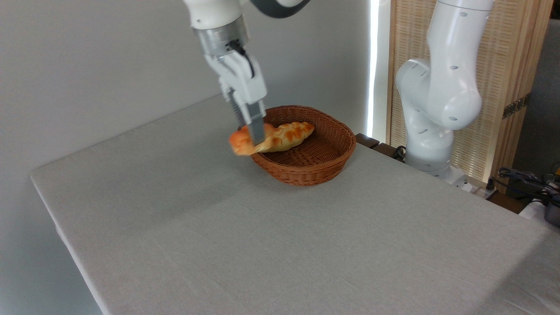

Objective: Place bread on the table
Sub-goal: 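Lift the bun out of the basket and carry it onto the table, then lower the bun onto the tabletop and open the gripper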

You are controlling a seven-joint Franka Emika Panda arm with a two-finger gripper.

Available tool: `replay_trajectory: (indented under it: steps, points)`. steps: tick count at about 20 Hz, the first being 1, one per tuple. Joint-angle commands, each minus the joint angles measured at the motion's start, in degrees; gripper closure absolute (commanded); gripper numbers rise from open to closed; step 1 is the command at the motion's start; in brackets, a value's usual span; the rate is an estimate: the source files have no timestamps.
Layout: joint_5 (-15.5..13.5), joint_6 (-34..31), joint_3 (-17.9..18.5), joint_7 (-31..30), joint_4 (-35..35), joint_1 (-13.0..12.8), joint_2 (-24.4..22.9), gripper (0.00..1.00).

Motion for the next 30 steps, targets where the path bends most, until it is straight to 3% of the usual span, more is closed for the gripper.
replay_trajectory:
  steps: [1, 3, 7, 25, 28, 30]
  points:
    - [-0.59, 8.25, 0.65, 0.37, 3.44, 0.80, 7.67, 0.42]
    - [-0.59, 11.78, 0.56, 0.28, 3.44, 0.80, 10.75, 0.37]
    - [-0.59, 13.90, 0.21, 0.28, 3.26, 0.80, 13.92, 0.00]
    - [-0.59, 13.91, -0.06, 0.11, 3.44, 0.89, 14.37, 0.00]
    - [-0.59, 13.03, -2.33, -0.51, 5.10, 4.91, 12.26, 0.00]
    - [-0.59, 8.66, -7.41, -1.73, 10.00, 11.93, 12.17, 0.00]
